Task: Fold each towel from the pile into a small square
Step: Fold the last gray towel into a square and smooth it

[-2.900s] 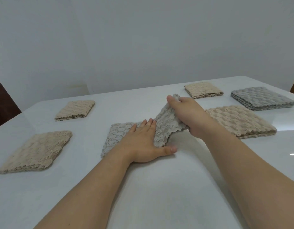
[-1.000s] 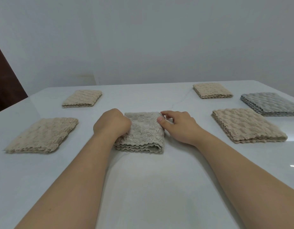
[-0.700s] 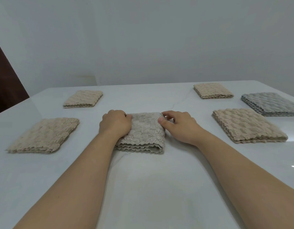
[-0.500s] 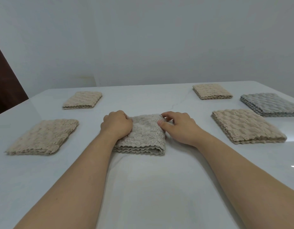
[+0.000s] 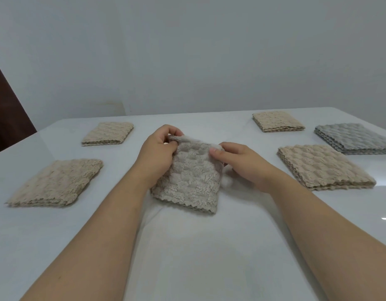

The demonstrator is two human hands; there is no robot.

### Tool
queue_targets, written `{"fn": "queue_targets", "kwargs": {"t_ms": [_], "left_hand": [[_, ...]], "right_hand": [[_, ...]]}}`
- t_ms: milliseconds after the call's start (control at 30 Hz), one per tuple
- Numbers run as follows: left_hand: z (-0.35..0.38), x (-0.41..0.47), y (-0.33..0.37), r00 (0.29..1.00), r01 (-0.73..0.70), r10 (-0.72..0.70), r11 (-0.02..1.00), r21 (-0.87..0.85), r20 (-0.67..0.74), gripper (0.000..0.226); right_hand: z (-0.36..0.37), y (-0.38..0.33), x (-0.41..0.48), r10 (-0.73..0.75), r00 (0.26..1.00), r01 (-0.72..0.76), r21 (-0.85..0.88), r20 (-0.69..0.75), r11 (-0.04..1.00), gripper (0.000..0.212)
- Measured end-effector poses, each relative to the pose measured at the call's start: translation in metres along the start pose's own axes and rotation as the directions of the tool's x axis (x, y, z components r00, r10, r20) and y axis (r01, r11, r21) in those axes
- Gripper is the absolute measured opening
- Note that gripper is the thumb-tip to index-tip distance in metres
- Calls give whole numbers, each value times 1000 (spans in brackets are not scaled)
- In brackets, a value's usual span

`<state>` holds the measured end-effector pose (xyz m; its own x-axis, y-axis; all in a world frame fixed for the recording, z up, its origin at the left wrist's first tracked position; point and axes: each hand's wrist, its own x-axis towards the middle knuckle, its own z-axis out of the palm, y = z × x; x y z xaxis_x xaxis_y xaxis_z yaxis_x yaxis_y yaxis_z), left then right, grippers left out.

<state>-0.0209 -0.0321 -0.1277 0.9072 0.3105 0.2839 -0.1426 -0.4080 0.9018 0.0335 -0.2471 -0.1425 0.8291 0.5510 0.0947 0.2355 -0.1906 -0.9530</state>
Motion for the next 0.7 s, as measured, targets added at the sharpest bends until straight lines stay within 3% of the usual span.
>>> {"fn": "queue_targets", "kwargs": {"t_ms": [133, 367, 567, 700], "left_hand": [[1, 0, -2, 1000, 8, -11, 995, -99, -24, 42], [5, -1, -3, 994, 68, -84, 975, -212, -68, 20], [4, 2, -2, 980, 153, -186, 925, -347, -63, 13], [6, 3, -7, 983, 96, -139, 946, -310, -119, 22]], "right_hand": [[-1, -3, 0, 22, 1000, -21, 117, -10, 993, 44], [4, -7, 1, -58, 993, 71, 121, -107, 990, 82], [2, -4, 4, -69, 983, 86, 97, -170, 992, 60], [5, -4, 5, -38, 968, 60, 84, -249, 995, 42]]}}
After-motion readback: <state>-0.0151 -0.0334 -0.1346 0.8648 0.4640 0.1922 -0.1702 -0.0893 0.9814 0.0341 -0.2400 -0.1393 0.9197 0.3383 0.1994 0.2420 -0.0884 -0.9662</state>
